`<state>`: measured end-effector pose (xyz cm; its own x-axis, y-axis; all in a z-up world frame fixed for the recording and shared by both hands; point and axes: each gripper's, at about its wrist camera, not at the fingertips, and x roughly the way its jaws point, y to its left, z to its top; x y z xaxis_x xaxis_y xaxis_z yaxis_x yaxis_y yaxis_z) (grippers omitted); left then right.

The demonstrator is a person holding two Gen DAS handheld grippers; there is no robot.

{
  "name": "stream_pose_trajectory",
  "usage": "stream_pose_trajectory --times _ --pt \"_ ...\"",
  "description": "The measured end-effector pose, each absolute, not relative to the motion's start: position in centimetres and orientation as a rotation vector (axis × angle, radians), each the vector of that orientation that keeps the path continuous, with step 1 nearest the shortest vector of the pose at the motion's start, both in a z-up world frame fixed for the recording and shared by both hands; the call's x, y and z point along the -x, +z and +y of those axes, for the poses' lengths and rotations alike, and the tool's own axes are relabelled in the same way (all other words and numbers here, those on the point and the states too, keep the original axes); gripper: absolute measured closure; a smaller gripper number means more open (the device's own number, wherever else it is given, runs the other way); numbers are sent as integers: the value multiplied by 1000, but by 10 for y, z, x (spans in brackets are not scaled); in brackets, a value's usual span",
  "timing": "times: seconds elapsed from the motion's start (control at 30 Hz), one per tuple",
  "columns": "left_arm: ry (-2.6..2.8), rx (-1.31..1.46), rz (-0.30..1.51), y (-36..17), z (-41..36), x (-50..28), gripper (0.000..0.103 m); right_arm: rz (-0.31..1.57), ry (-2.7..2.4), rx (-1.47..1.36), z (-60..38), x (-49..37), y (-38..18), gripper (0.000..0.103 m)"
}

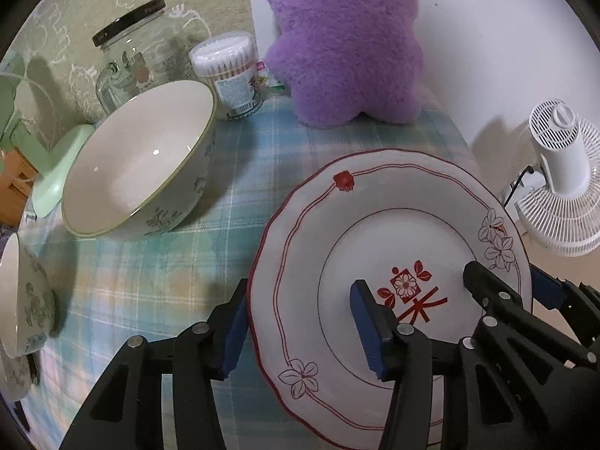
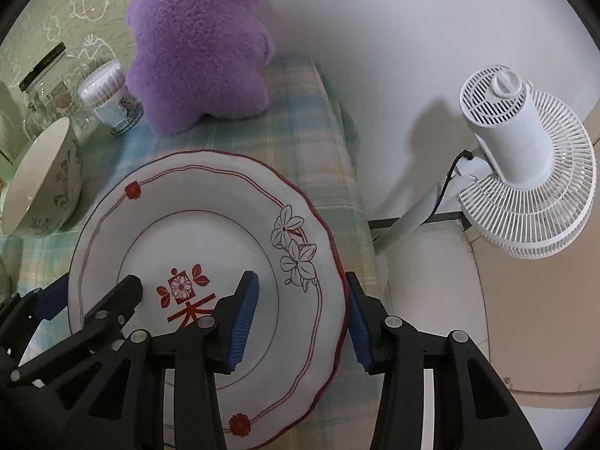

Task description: Organize plates and bowls

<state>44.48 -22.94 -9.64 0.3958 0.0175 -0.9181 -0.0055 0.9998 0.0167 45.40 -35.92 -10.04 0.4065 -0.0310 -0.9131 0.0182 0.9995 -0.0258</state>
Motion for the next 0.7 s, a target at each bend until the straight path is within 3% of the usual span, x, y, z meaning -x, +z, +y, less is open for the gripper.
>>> stream_pose_trajectory --times 0.7 --pt "68 -36 1245 -98 -182 -368 49 1294 112 17 -315 -378 -100 55"
